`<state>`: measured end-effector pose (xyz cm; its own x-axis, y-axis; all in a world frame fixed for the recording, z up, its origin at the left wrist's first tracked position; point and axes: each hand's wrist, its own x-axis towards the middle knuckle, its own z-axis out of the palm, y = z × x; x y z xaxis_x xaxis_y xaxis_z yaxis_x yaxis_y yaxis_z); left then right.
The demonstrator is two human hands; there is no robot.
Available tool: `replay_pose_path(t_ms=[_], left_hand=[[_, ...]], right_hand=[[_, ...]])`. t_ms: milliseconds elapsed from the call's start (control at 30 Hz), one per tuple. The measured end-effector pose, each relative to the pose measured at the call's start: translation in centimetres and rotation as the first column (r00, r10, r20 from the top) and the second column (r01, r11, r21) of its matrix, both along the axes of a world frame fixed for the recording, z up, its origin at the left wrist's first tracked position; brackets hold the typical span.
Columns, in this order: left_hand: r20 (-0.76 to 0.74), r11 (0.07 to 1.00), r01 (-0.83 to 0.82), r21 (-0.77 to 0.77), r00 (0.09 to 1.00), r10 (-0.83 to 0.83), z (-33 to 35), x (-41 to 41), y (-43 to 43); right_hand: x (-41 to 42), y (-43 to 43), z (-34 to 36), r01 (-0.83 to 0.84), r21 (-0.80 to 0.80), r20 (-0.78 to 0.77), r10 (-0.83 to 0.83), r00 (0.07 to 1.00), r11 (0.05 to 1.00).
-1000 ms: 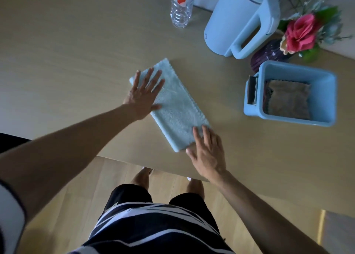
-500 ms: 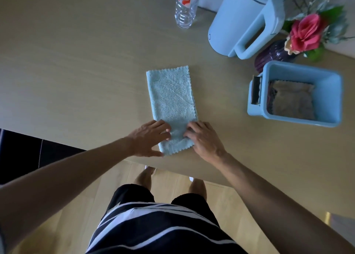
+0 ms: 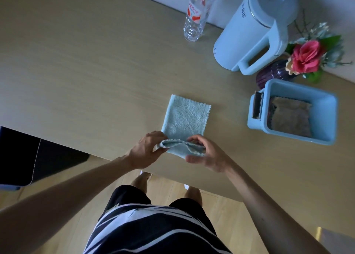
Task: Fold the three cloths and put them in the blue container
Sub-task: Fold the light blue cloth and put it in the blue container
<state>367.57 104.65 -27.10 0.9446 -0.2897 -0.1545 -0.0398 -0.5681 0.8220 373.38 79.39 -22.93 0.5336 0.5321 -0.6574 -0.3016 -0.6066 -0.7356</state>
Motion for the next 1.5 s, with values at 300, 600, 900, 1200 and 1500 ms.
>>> replay_pose_path(t_ms=[300, 600, 900, 1200, 1500], left_hand=[[-0.378, 0.970, -0.244, -0.019, 0.899, 0.219, 0.1, 4.0, 0.2], [-0.466, 0.935, -0.355, -0.012, 0.829, 0.308, -1.5, 6.7, -0.1], [-0.272, 0.913, -0.372, 0.165, 0.873, 0.405, -1.2, 6.8, -1.7], [0.055, 0.874, -0.432, 0.222, 0.901, 0.431, -0.6, 5.5, -2.1], [0.122, 0.787, 0.155, 0.597, 0.952, -0.280, -3.6, 5.7, -3.3]], right_hand=[[2.1, 0.9, -0.7, 0.356, -0.069, 0.189, -0.338, 0.922, 0.932], [6.1, 2.4, -2.1, 0.505, -0.110, 0.259, -0.466, 0.846, 0.856], [7.2, 3.3, -3.7, 0.494, -0.203, 0.414, -0.383, 0.826, 0.846], [5.8, 4.0, -3.3, 0.594, -0.041, 0.791, -0.337, 0.511, 0.803], [1.6, 4.5, -5.9, 0.125, -0.506, 0.684, 0.309, 0.661, 0.853]])
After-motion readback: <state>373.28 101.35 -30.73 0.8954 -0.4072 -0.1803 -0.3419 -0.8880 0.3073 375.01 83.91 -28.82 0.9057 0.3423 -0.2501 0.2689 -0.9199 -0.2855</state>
